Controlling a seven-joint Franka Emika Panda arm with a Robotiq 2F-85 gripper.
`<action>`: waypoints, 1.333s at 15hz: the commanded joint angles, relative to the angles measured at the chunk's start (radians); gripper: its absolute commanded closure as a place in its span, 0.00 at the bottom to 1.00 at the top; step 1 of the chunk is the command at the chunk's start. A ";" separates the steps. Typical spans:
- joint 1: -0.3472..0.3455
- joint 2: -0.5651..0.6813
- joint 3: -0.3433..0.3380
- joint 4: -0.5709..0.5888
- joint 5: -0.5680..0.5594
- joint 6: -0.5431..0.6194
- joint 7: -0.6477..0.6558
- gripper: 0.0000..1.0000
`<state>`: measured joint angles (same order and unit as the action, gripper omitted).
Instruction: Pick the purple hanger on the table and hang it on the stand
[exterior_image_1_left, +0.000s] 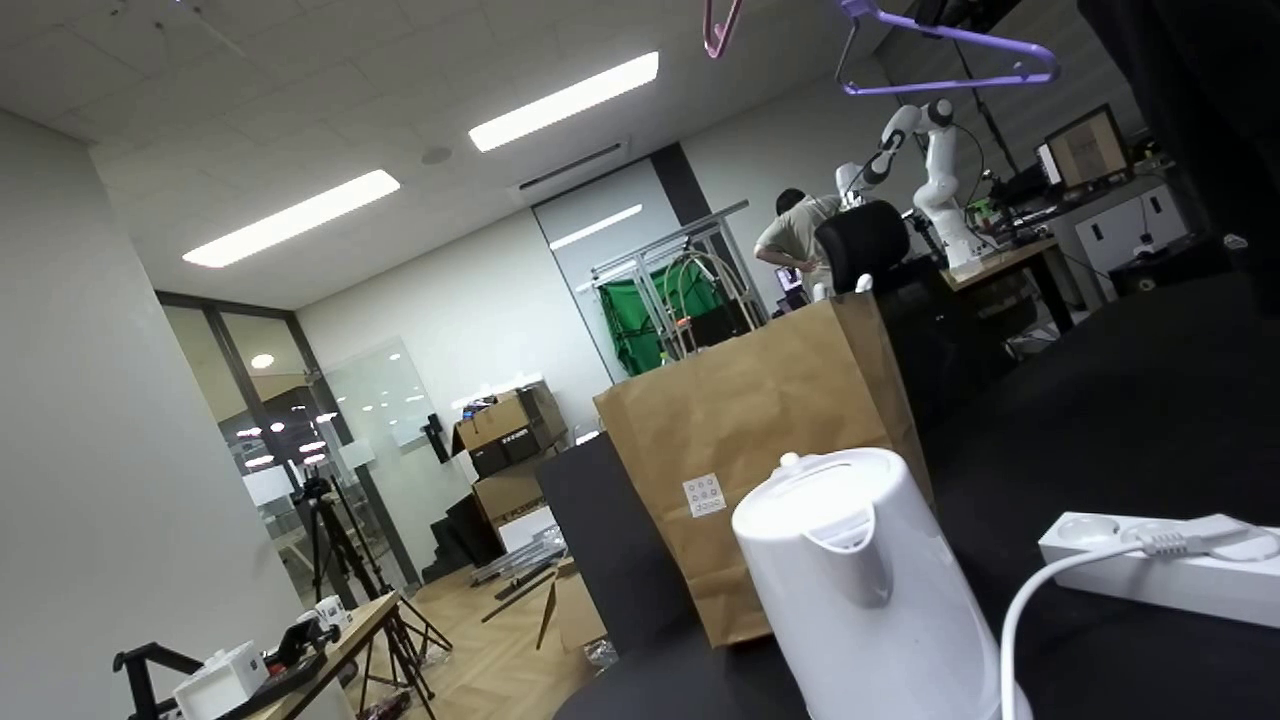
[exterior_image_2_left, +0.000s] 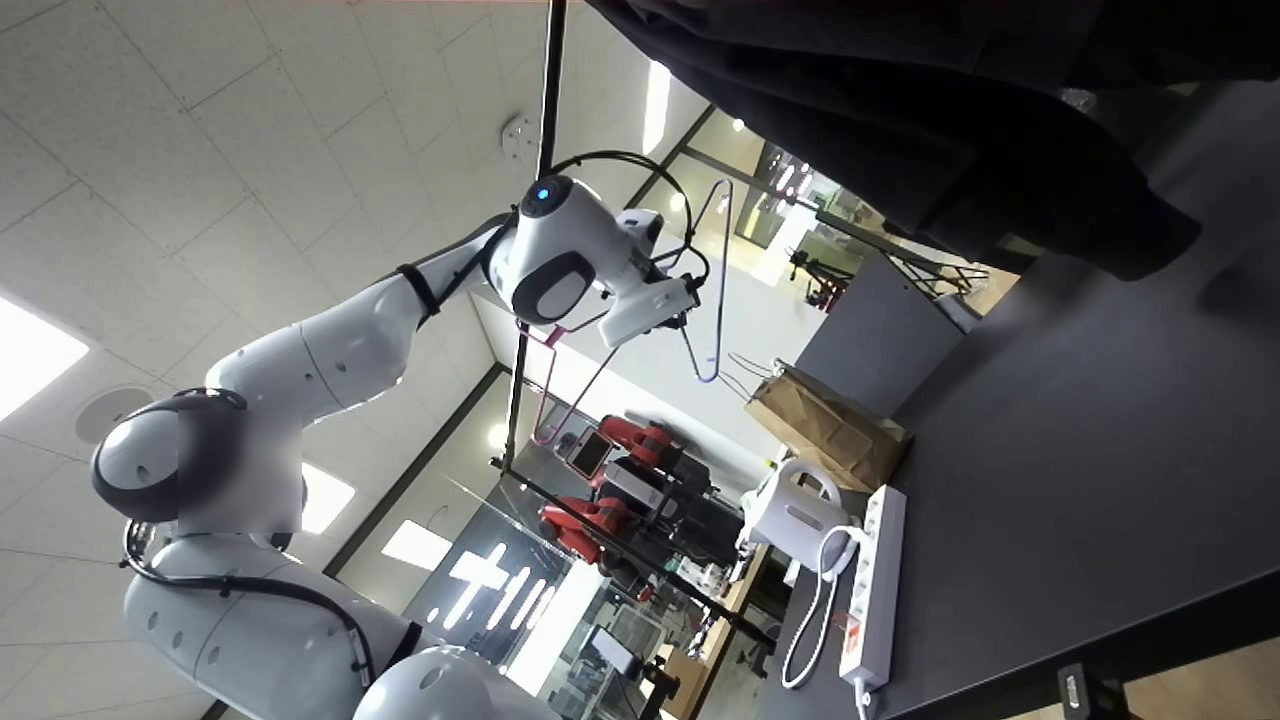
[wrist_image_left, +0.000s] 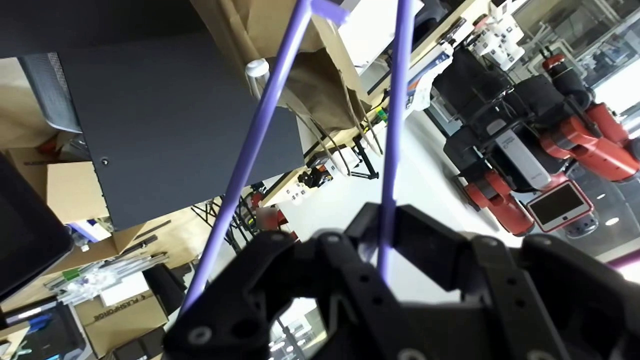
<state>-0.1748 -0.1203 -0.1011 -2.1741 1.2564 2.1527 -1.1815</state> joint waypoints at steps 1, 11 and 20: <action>0.016 0.000 -0.016 0.001 -0.003 0.001 0.002 0.83; 0.017 -0.059 -0.032 0.046 0.140 -0.033 -0.058 0.96; 0.012 -0.148 -0.060 0.043 0.376 -0.165 -0.165 0.96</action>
<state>-0.1701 -0.2469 -0.1440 -2.1282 1.5660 2.0355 -1.3063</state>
